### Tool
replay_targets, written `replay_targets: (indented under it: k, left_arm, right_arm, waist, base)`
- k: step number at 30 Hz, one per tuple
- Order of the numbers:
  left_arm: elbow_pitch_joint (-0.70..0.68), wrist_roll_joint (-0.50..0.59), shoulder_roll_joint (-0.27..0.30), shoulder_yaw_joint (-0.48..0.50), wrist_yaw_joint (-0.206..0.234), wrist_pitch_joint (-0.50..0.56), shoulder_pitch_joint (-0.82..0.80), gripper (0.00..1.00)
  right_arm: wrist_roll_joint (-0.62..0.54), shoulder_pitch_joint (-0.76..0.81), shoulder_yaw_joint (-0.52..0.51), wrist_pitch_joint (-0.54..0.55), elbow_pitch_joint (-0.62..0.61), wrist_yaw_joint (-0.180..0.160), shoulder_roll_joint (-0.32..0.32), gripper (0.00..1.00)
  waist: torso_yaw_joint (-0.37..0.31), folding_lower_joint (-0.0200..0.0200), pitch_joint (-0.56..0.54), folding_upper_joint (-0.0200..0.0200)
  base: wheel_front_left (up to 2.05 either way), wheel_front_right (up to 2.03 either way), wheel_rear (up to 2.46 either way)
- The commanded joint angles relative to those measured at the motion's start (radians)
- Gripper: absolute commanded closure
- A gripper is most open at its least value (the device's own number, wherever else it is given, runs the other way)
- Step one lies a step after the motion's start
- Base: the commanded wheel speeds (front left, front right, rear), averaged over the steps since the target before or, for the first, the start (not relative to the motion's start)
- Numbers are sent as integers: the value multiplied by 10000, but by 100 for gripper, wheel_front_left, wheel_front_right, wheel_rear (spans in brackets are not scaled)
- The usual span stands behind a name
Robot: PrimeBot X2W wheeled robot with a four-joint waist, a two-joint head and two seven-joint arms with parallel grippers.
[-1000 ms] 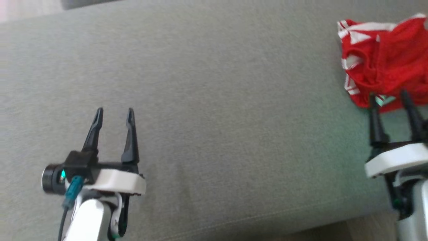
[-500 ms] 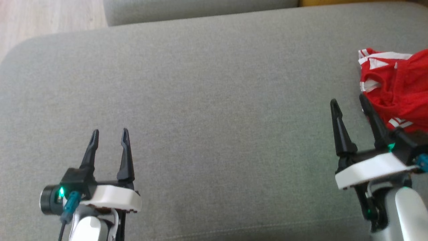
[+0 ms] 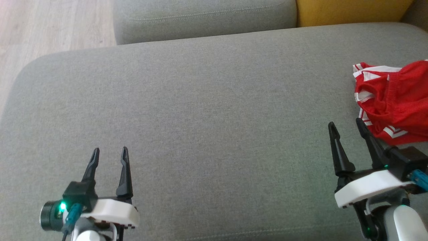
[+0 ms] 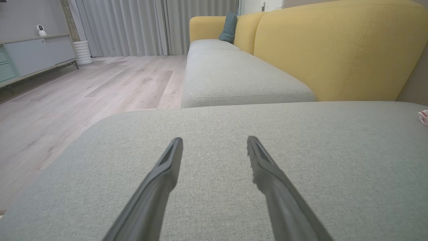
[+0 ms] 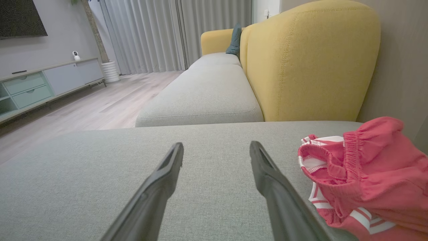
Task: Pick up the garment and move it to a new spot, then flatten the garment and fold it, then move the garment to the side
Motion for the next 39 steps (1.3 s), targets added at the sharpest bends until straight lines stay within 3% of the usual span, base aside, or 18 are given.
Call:
replay_targets:
  k: [1,39]
  left_arm:
    - [-299,52,168,274,32,-53,-337,0]
    - [-200,303,232,-24,132,-53,-556,0]
  right_arm:
    - [24,-156,213,62,-414,-9,17,0]
    - [43,-118,222,296,-472,-9,-6,0]
  waist:
    - [14,1,-2,-1]
    - [265,1,-40,-1]
  base:
    - [0,0,0]
    - [0,0,0]
